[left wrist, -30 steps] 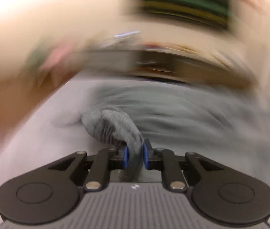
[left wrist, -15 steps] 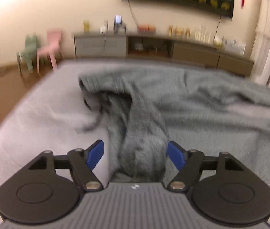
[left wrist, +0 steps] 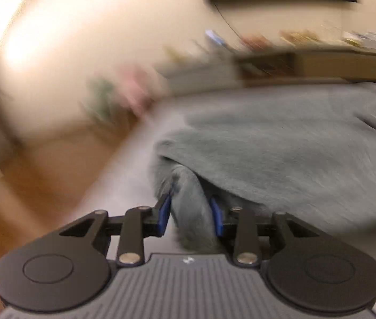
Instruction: Fold clothes
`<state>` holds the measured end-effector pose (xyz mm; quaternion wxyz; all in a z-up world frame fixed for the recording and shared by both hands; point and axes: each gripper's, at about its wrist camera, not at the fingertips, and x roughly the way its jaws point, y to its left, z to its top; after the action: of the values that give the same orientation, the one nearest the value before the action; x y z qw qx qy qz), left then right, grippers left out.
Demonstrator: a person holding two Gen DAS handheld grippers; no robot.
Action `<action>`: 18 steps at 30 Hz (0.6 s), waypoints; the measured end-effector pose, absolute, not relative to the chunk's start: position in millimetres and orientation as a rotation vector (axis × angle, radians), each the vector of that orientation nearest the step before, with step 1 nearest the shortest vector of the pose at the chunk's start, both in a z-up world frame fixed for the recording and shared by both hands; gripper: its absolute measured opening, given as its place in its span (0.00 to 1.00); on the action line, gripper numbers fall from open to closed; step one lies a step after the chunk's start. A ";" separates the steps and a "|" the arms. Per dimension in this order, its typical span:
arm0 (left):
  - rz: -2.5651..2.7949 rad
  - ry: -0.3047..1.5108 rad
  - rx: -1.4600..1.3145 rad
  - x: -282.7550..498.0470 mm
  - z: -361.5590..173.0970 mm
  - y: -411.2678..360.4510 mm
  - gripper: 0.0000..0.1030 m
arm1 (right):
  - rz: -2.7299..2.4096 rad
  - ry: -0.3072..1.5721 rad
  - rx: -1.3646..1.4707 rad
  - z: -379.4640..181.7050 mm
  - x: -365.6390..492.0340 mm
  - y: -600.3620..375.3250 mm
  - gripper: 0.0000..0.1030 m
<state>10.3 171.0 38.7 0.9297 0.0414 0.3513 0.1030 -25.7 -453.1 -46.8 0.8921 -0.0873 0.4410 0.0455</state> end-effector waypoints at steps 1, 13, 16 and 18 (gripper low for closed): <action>0.210 0.726 -0.029 8.2 39.9 185.6 0.33 | 0.093 0.916 -0.184 -46.6 -25.3 -452.4 0.89; 0.248 0.794 -0.833 21.7 4.6 289.4 0.54 | 0.101 0.928 -0.184 -46.4 -26.3 -454.9 0.90; 0.249 0.772 -0.668 28.3 14.1 265.3 0.35 | 0.100 0.929 -0.181 -46.4 -27.6 -456.4 0.91; 0.198 0.695 -0.380 22.9 37.0 223.3 0.33 | 0.099 0.930 -0.174 -46.4 -28.3 -457.5 0.91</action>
<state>22.9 223.3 37.0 0.9179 -0.1846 0.3378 0.0963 -28.3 -457.5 -46.4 0.8891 -0.0839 0.4475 0.0476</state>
